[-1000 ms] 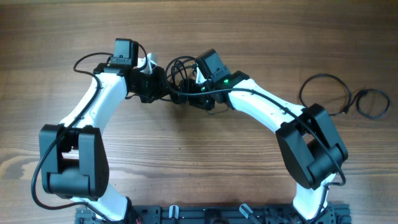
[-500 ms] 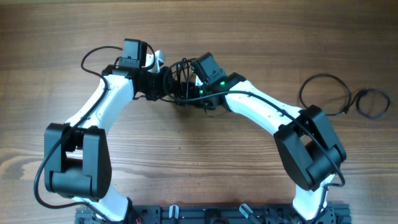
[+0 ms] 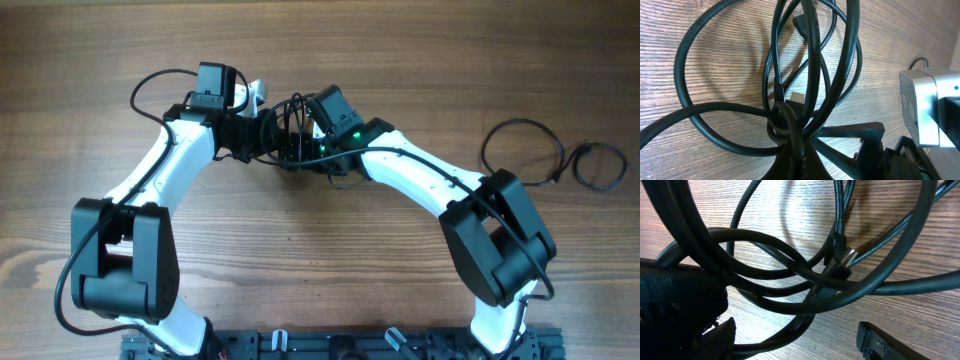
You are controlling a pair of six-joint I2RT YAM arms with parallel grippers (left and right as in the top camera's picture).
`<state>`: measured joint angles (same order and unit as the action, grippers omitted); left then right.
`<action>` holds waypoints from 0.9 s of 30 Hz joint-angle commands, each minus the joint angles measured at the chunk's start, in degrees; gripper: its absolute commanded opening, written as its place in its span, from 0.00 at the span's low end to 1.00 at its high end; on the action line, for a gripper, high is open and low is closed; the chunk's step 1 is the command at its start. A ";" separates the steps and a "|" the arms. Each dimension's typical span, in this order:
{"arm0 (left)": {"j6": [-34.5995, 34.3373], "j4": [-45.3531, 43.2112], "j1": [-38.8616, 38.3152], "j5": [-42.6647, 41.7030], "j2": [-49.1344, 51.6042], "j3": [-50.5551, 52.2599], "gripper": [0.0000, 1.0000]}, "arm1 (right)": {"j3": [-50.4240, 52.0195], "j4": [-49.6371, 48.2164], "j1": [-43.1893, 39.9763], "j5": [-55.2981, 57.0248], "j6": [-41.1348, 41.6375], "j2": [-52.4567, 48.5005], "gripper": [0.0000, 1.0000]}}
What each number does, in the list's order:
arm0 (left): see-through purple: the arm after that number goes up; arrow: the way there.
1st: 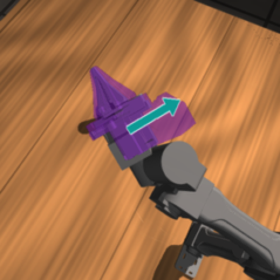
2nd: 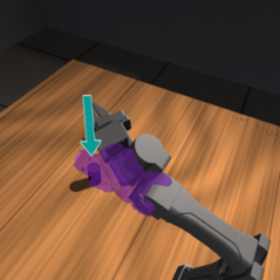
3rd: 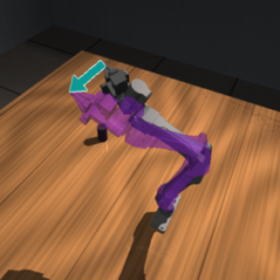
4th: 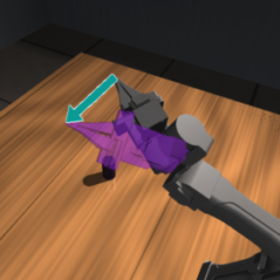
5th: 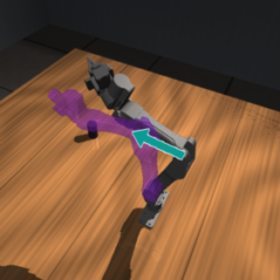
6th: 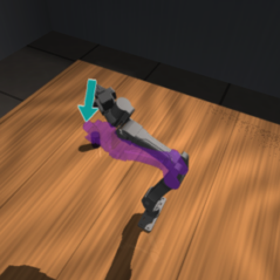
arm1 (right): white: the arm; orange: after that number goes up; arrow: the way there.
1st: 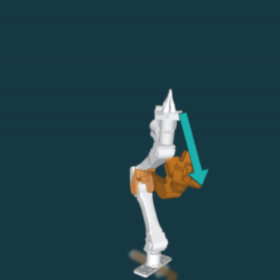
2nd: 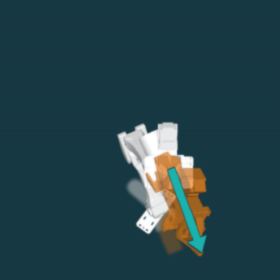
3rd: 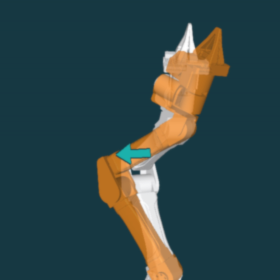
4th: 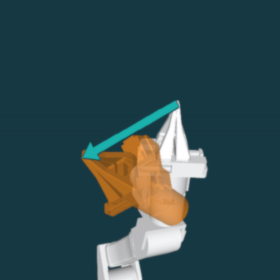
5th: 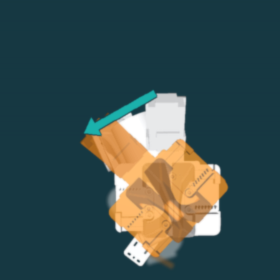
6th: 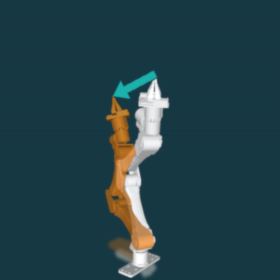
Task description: Untangle cables
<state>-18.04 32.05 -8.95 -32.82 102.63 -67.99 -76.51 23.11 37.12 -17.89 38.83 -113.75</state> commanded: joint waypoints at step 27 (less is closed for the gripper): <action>-1.53 -0.33 -0.13 1.90 -0.61 -1.33 0.04 | 0.00 5.16 0.44 -6.36 -11.89 1.18 0.74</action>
<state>-17.78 31.73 -9.39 -31.03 102.63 -68.31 -76.38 29.08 39.68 -20.82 31.48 -113.75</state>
